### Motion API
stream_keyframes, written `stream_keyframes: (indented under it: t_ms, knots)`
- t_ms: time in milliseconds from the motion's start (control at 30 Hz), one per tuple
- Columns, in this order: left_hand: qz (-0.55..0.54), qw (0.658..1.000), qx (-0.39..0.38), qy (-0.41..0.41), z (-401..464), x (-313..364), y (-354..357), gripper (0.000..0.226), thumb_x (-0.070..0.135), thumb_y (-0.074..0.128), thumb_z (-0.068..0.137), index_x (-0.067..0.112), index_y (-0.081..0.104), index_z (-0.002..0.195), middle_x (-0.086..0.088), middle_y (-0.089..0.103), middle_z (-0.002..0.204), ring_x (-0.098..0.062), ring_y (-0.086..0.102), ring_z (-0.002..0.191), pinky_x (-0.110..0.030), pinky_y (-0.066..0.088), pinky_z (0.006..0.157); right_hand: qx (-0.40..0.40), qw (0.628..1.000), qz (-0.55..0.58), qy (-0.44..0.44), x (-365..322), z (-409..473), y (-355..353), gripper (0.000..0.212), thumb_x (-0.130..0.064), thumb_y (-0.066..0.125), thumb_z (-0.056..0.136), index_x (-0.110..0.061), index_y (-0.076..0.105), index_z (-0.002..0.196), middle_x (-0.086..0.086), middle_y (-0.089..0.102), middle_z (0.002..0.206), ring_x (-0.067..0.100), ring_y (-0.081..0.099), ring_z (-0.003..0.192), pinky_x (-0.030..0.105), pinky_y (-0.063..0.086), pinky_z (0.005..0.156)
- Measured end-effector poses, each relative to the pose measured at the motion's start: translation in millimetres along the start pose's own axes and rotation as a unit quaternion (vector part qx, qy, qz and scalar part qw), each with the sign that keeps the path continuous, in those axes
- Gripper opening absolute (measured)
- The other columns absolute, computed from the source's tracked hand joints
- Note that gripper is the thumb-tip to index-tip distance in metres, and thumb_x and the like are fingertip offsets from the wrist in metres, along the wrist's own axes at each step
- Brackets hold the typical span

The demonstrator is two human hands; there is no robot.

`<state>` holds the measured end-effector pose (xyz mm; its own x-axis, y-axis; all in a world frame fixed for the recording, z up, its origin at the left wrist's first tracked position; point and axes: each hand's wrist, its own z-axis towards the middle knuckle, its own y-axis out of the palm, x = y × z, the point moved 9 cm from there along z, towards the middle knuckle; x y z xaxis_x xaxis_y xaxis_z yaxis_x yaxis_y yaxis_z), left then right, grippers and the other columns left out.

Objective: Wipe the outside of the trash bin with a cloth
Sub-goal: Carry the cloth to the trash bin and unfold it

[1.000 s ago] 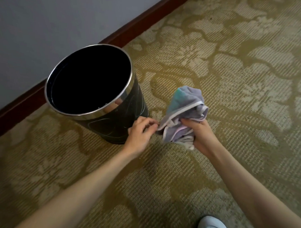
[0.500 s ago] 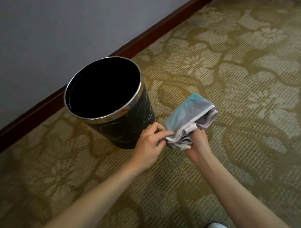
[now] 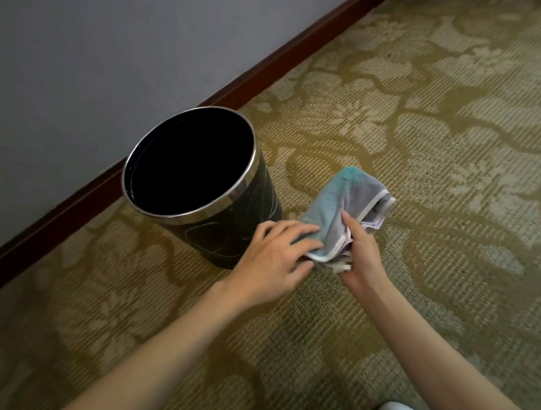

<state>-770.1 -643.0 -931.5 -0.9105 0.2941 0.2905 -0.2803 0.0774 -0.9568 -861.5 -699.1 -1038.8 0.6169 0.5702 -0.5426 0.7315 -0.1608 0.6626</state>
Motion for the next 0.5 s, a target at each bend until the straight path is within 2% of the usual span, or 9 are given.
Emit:
stream_keyframes:
  t_ms: [67, 100, 200, 267, 333, 500]
  knots:
    - [0.047, 0.998, 0.039, 0.006, -8, 2, -24, 0.034, 0.031, 0.056, 0.089, 0.020, 0.061, 0.120, 0.002, 0.050, 0.138, -0.016, 0.039, 0.130, -0.040, 0.027, 0.104, 0.004, 1.000, 0.004, 0.013, 5, 6, -2, 0.042, -0.020, 0.055, 0.093, -0.002, 0.050, 0.131, 0.024, 0.059, 0.125, 0.037, 0.059, 0.111, 0.050, 0.050, 0.091]
    - [0.067, 0.994, 0.086, 0.008, -12, 3, -41, 0.033, 0.029, 0.057, 0.088, 0.018, 0.061, 0.118, -0.001, 0.052, 0.136, -0.018, 0.041, 0.129, -0.039, 0.028, 0.103, 0.003, 1.000, 0.004, 0.015, 7, 9, -2, 0.042, -0.020, 0.056, 0.092, -0.003, 0.051, 0.131, 0.023, 0.060, 0.124, 0.037, 0.059, 0.112, 0.052, 0.047, 0.095]
    - [0.113, 0.968, 0.215, -0.059, -26, -15, -94, 0.036, 0.029, 0.057, 0.087, 0.018, 0.056, 0.121, -0.002, 0.050, 0.133, -0.020, 0.042, 0.124, -0.036, 0.028, 0.100, 0.012, 1.000, -0.013, 0.009, 10, 14, -1, 0.041, -0.020, 0.061, 0.090, -0.007, 0.053, 0.128, 0.016, 0.067, 0.117, 0.030, 0.066, 0.103, 0.046, 0.053, 0.086]
    - [0.142, 0.956, 0.215, -0.139, -30, -41, -112, 0.041, 0.030, 0.057, 0.089, 0.017, 0.050, 0.127, -0.003, 0.048, 0.131, -0.021, 0.042, 0.122, -0.037, 0.030, 0.097, 0.004, 1.000, -0.018, 0.015, 16, 15, 3, 0.042, -0.022, 0.062, 0.089, -0.008, 0.054, 0.127, 0.013, 0.068, 0.115, 0.028, 0.067, 0.102, 0.043, 0.054, 0.085]
    - [0.146, 0.952, 0.187, -0.194, -32, -64, -117, 0.040, 0.029, 0.058, 0.090, 0.014, 0.052, 0.126, -0.006, 0.052, 0.124, -0.024, 0.047, 0.115, -0.038, 0.035, 0.092, -0.009, 1.000, -0.019, 0.022, 22, 15, 7, 0.041, -0.021, 0.063, 0.088, -0.008, 0.055, 0.126, 0.013, 0.069, 0.113, 0.028, 0.067, 0.102, 0.043, 0.055, 0.083]
    - [0.118, 0.961, 0.161, -0.189, -31, -72, -110, 0.022, 0.024, 0.051, 0.095, 0.011, 0.063, 0.108, -0.004, 0.063, 0.096, -0.021, 0.058, 0.091, -0.034, 0.043, 0.074, -0.005, 0.998, -0.036, 0.047, 33, 13, 3, 0.047, -0.022, 0.067, 0.086, -0.012, 0.051, 0.129, 0.013, 0.068, 0.116, 0.029, 0.067, 0.102, 0.046, 0.055, 0.085]
